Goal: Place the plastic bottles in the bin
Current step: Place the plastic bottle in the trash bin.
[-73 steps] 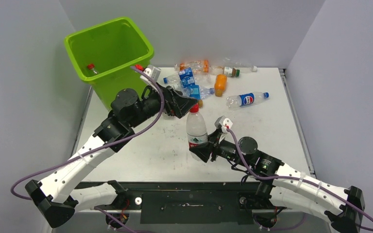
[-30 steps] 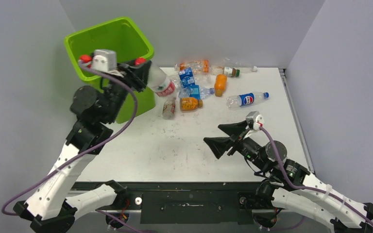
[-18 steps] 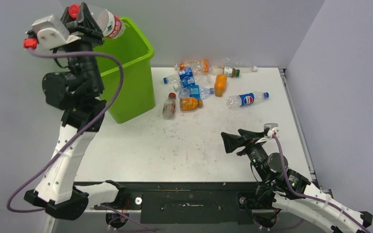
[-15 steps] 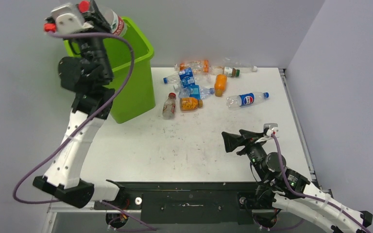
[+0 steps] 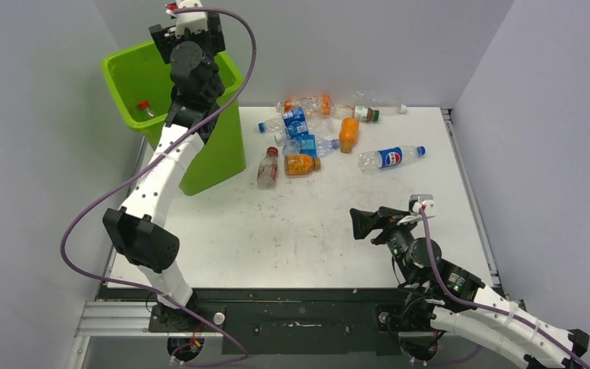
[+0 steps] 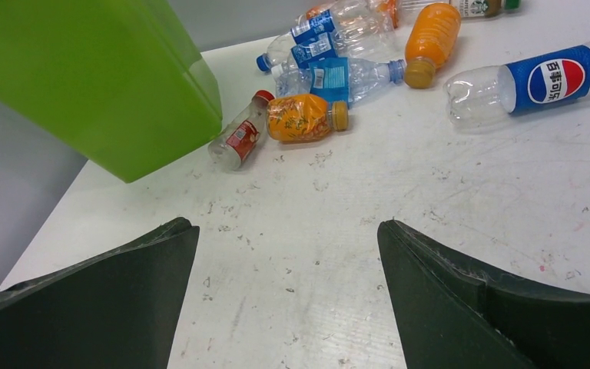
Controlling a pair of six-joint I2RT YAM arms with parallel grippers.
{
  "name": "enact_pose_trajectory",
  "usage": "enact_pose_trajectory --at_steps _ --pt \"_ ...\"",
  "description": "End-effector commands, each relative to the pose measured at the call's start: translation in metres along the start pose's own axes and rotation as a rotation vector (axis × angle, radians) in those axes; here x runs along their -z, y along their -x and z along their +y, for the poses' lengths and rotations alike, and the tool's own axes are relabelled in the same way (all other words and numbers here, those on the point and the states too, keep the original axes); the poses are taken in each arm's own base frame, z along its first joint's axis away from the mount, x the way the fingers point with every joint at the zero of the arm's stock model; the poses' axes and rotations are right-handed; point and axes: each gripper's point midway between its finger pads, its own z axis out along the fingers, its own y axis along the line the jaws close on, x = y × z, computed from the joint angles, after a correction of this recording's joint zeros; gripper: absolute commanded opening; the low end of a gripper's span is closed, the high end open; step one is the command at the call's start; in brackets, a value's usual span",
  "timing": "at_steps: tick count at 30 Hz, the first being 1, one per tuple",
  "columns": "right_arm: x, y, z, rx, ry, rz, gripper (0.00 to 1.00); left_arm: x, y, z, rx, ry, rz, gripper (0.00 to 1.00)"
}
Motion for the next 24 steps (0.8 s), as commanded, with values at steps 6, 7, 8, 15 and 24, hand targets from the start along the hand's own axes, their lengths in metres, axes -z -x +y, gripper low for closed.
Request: enact_pose_trajectory --at_steps 6,7,8,15,24 --pt "-0.006 0.007 0.002 0.006 -0.029 -0.014 0.90 0.077 0.160 -0.010 0.176 -0.141 -0.244 0.96" --pt "-0.007 0.006 0.003 0.006 -0.032 -0.011 0.90 0.094 0.172 -0.019 0.187 -0.203 -0.253 0.96" --pt "-0.009 0.005 0.003 0.010 -0.041 -0.005 0.90 0.112 0.180 -0.029 0.192 -0.287 -0.250 0.96" --pt "-0.021 0.011 -0.006 0.038 -0.173 -0.009 0.90 0.262 0.111 -0.095 0.217 -0.965 0.076 0.96" --pt "-0.081 0.007 -0.012 0.027 -0.290 0.149 0.90 0.368 -0.085 -0.066 0.151 -1.100 0.540 0.96"
